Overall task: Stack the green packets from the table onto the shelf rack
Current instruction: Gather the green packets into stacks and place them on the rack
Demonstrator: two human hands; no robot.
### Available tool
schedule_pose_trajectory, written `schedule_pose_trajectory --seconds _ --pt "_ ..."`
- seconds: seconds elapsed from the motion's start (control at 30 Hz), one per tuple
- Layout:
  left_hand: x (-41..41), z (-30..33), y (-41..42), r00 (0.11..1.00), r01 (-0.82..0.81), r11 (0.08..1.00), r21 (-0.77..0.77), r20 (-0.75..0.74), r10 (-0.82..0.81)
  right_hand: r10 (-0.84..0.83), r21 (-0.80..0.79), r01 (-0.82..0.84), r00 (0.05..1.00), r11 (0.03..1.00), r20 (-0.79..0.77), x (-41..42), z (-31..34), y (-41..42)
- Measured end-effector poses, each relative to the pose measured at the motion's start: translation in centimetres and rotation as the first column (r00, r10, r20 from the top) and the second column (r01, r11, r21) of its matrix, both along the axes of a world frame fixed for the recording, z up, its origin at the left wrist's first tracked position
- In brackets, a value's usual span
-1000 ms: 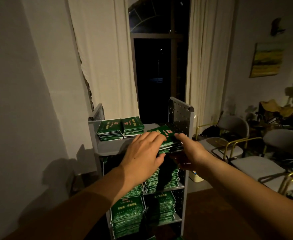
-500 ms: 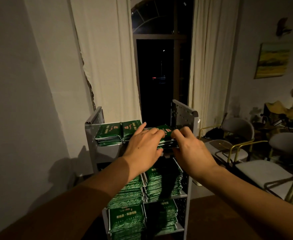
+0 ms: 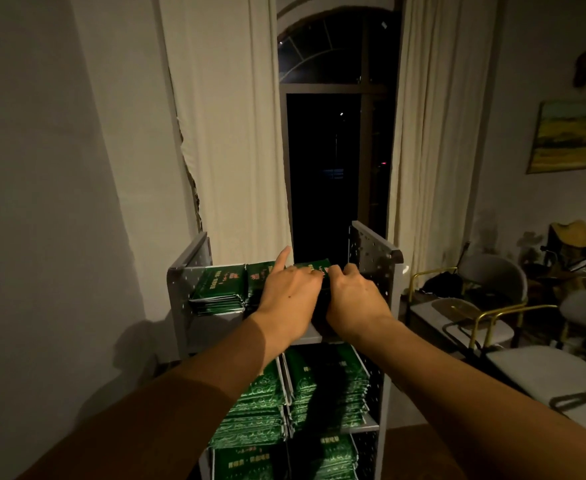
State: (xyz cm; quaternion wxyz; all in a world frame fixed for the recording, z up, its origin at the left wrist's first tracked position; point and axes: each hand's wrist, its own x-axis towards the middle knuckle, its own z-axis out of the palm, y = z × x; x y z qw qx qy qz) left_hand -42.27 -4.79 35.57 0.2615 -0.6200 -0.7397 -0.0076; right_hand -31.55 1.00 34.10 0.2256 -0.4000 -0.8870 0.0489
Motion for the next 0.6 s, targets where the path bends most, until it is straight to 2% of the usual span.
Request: schedule_pose_trajectory --seconds 0.13,0.23,0.37,0.53,0.6 --pt "-0.1 0.0 -0.1 0.999 0.016 1.000 0.011 0.050 -0.016 0.025 0.040 -0.026 0.999 0.999 0.023 0.2 0.4 -0.2" --pt "-0.3 -0.3 -1.4 0.983 0.110 0.992 0.056 0.140 -0.117 0.081 0.165 -0.085 0.996 0.983 0.030 1.6 0.4 -1.5" --pt "0.8 -0.5 -5.2 0.931 0.215 0.958 0.188 0.255 -0.259 0.140 0.282 -0.138 0.990 0.950 0.012 5.1 0.7 -4.2" --pt "3.7 -3.3 -10.3 0.888 0.287 0.929 0.234 0.298 -0.349 0.199 0.184 -0.205 0.979 0.961 0.055 8.7 -1.5 -6.7" --pt "4.6 -5.6 -11.8 0.875 0.304 0.933 0.193 0.331 -0.354 0.229 0.139 -0.238 0.970 0.961 0.078 9.9 -3.3 -7.3"
